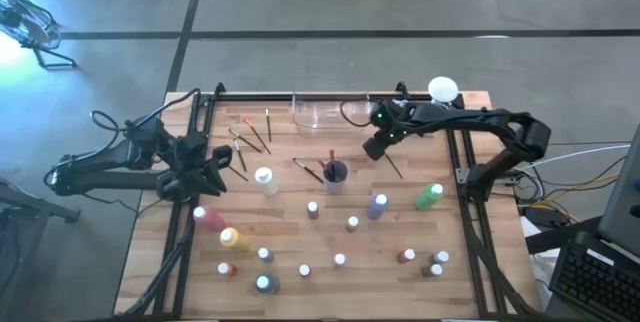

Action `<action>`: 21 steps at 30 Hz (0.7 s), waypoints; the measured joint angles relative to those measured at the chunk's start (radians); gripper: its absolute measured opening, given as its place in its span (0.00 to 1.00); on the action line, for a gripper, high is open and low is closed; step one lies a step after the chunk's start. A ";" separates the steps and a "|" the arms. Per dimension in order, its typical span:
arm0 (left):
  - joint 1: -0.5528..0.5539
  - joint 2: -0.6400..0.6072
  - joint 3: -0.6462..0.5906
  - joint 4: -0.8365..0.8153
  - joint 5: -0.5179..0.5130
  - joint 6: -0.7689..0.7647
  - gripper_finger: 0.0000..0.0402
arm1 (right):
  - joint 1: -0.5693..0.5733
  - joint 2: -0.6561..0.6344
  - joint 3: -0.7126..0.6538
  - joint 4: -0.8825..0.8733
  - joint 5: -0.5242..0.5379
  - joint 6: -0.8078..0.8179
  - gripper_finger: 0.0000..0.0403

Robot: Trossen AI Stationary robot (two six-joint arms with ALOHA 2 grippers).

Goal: Pick & Place Paint Supplies
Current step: Put the silver paint brush into the purple cup

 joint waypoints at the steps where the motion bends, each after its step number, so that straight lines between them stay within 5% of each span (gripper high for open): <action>1: 0.000 0.000 0.000 0.000 0.000 0.000 0.20 | 0.000 -0.018 0.001 0.000 0.000 -0.004 0.02; 21: 0.000 0.000 0.000 0.000 0.000 0.000 0.20 | 0.040 -0.268 0.001 0.014 -0.041 -0.048 0.02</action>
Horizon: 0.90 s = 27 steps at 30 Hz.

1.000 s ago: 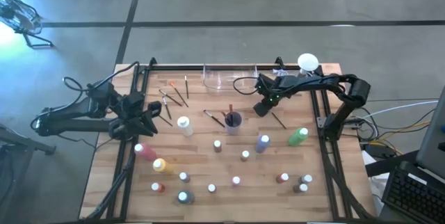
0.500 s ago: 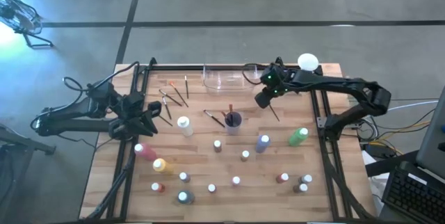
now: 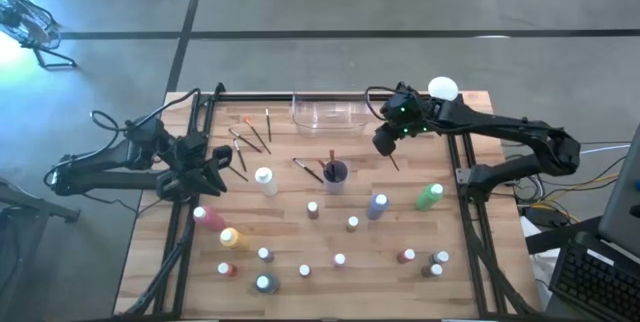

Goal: Pick & Place Paint Supplies
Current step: Put the silver paint brush into the purple cup

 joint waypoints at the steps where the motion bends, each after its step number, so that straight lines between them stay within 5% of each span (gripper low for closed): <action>1: 0.000 0.000 0.000 0.000 0.000 0.000 0.20 | 0.006 -0.011 0.000 0.015 0.000 -0.009 0.02; 27: 0.000 0.000 0.000 0.000 0.000 0.000 0.20 | 0.351 -0.208 0.001 0.539 -0.001 -0.315 0.02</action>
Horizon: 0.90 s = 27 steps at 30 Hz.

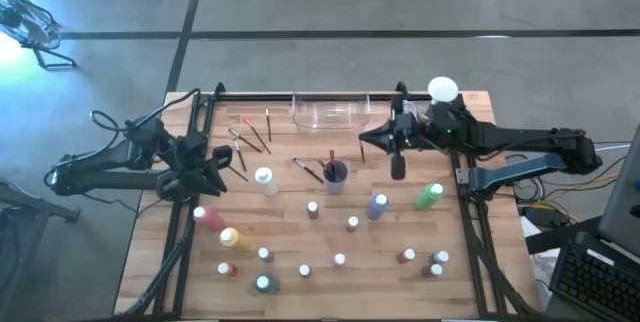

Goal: Pick & Place Paint Supplies
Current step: Put the silver paint brush into the purple cup

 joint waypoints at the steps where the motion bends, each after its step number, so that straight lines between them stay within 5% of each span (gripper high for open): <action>1: 0.000 0.000 0.000 0.000 0.000 0.000 0.20 | 0.016 0.000 0.000 0.020 0.001 -0.013 0.02; 12: 0.000 0.000 0.000 0.000 0.000 0.000 0.20 | 0.161 0.052 -0.060 0.343 -0.013 -0.206 0.02; 27: 0.000 0.000 0.000 0.000 0.000 0.000 0.20 | 0.134 0.070 -0.361 0.830 -0.081 -0.177 0.02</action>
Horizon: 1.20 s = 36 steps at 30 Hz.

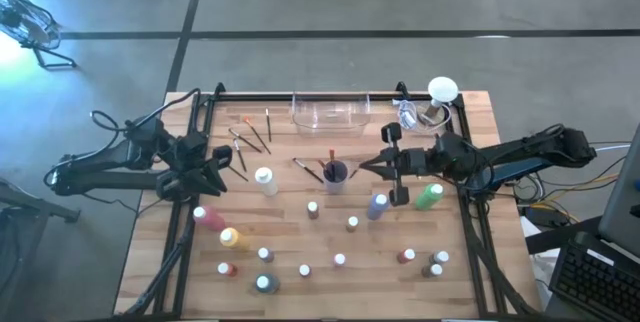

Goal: Pick & Place Paint Supplies
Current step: Put the silver paint brush into the purple cup

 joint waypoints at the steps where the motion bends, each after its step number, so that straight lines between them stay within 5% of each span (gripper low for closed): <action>1: 0.000 0.000 0.000 0.000 0.000 0.000 0.20 | -0.006 0.000 -0.014 0.021 0.001 0.010 0.02; 11: 0.000 0.000 0.000 0.000 0.000 0.000 0.20 | -0.018 0.020 -0.050 0.080 0.010 0.033 0.02; 36: 0.000 0.000 0.000 -0.001 0.000 0.000 0.20 | -0.105 0.393 0.055 0.263 0.010 0.108 0.02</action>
